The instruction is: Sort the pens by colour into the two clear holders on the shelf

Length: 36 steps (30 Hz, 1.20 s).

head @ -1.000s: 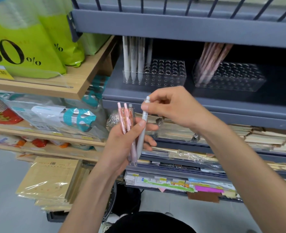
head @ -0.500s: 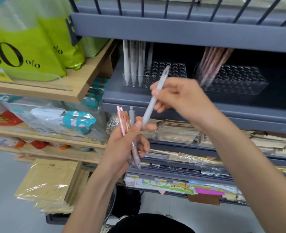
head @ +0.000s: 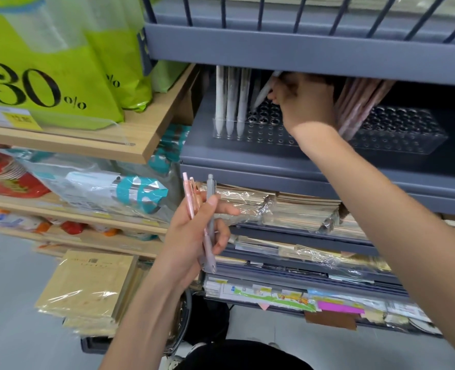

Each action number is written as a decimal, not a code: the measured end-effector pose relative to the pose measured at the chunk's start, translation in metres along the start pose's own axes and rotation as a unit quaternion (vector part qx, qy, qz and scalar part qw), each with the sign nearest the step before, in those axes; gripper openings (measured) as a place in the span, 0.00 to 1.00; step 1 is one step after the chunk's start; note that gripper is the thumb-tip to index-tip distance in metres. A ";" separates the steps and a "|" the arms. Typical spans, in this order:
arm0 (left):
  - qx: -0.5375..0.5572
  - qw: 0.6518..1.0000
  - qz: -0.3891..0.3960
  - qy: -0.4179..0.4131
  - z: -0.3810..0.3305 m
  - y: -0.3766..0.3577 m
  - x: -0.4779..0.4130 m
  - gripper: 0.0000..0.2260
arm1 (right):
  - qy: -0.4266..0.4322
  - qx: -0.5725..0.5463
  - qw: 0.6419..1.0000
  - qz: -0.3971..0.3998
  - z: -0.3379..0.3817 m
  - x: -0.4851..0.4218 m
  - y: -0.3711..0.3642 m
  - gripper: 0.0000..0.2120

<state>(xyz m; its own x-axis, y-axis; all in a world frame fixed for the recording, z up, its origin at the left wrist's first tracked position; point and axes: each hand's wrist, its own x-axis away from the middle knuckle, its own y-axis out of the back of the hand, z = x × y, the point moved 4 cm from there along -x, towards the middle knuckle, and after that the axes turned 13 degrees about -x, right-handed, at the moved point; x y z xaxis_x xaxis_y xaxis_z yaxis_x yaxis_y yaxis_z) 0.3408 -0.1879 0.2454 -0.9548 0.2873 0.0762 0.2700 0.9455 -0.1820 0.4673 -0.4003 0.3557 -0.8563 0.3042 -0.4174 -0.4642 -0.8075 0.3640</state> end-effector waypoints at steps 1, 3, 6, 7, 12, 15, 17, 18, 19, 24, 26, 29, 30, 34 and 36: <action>-0.002 1.000 -0.001 0.002 0.000 0.002 0.001 0.06 | 0.008 0.021 1.000 0.010 0.003 -0.001 -0.003 0.13; -0.002 1.000 -0.004 0.009 0.001 0.006 0.001 0.08 | 0.028 0.074 0.997 0.027 0.008 -0.004 -0.009 0.15; -0.005 1.000 -0.007 0.013 0.002 0.009 0.002 0.10 | 0.049 0.136 0.988 0.052 0.013 -0.004 -0.016 0.15; -0.008 1.000 -0.007 0.015 0.002 0.010 0.002 0.11 | 0.052 0.138 0.988 0.054 0.014 -0.004 -0.018 0.15; 0.021 0.999 -0.019 0.030 0.005 0.018 0.001 0.09 | 0.045 0.136 0.989 0.042 0.013 -0.001 -0.019 0.14; 0.045 0.998 -0.016 0.033 0.004 0.018 0.001 0.03 | 0.027 0.110 0.993 0.039 0.013 0.003 -0.016 0.15; 0.045 0.999 -0.006 0.021 0.002 0.017 0.001 0.03 | 0.023 0.101 0.995 0.007 0.014 0.007 -0.010 0.16; 0.041 0.999 0.001 0.010 0.000 0.015 0.002 0.02 | 0.030 0.084 0.996 -0.015 0.016 0.013 -0.005 0.14; 0.035 0.999 0.009 0.000 -0.001 0.014 0.002 0.01 | 0.035 0.048 0.998 -0.027 0.018 0.022 -0.001 0.12; 0.004 0.999 0.029 -0.027 -0.002 0.002 0.002 0.09 | -0.015 -0.042 0.973 0.225 0.021 0.083 -0.002 0.09; 0.007 0.999 0.041 -0.033 -0.001 -0.006 0.002 0.08 | -0.037 -0.069 0.947 0.311 0.023 0.100 -0.005 0.06; 0.007 0.998 0.053 -0.037 0.000 -0.016 0.003 0.10 | -0.068 -0.114 0.928 0.348 0.020 0.110 -0.003 0.04; 0.002 0.998 0.057 -0.041 0.000 -0.018 0.003 0.10 | -0.079 -0.123 0.925 0.351 0.019 0.110 -0.001 0.04; -0.015 0.998 0.058 -0.037 0.000 -0.026 0.003 0.15 | -0.110 -0.173 0.914 0.351 0.015 0.111 0.009 0.03; -0.012 0.998 0.054 -0.021 0.003 -0.028 0.003 0.16 | -0.123 -0.212 0.918 0.312 0.014 0.109 0.014 0.02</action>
<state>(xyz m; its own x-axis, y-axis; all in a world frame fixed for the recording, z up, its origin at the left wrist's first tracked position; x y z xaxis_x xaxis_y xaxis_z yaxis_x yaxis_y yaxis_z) 0.3302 -0.2138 0.2478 -0.9246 0.3807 0.0163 0.3731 0.9132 -0.1641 0.3640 -0.3715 0.3268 -0.9749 -0.2218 -0.0182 0.2194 -0.9715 0.0897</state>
